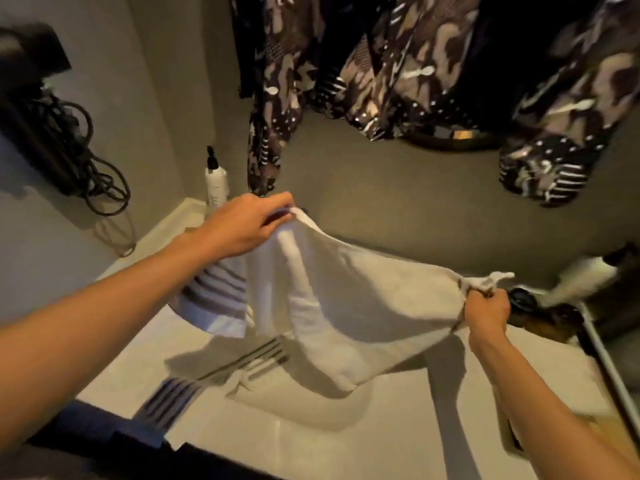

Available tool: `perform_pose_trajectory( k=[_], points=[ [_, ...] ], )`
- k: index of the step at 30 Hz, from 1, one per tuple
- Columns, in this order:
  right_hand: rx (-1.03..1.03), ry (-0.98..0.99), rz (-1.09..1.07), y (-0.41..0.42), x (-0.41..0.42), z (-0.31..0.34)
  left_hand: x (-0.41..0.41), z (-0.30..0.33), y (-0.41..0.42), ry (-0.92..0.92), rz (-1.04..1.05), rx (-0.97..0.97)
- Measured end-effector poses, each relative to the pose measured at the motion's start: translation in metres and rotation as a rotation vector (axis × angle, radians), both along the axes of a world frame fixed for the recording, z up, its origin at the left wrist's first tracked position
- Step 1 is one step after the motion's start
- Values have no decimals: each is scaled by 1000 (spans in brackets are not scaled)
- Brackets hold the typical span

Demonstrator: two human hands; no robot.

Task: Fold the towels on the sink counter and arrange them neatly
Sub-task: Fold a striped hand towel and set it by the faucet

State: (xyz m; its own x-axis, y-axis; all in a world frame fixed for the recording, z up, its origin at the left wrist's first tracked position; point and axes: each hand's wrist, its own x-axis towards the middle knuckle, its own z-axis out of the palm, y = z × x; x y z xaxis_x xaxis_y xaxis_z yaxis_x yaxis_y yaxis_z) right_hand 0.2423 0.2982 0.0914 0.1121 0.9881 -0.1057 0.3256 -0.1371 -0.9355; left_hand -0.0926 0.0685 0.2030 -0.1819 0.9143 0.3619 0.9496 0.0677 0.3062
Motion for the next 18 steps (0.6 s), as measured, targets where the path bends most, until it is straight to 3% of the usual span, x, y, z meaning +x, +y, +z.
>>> perform_pose_trajectory(
  k=[3,5,8,11,14,18],
  points=[
    [42,45,5,36,57,22,27,21,34,26,56,135],
    [64,136,-27,86,100,1,41,32,49,44,68,179],
    [84,244,-122,63,142,28,59,32,44,123,29,157],
    [126,292,-188,-13,168,49,85,0,7,288,-66,11],
    [87,161,-154,-60,202,15,113,-67,-33,460,-156,-137],
    [5,-105,38,-107,216,-42,138,-164,-75,415,-68,-577]
  ],
)
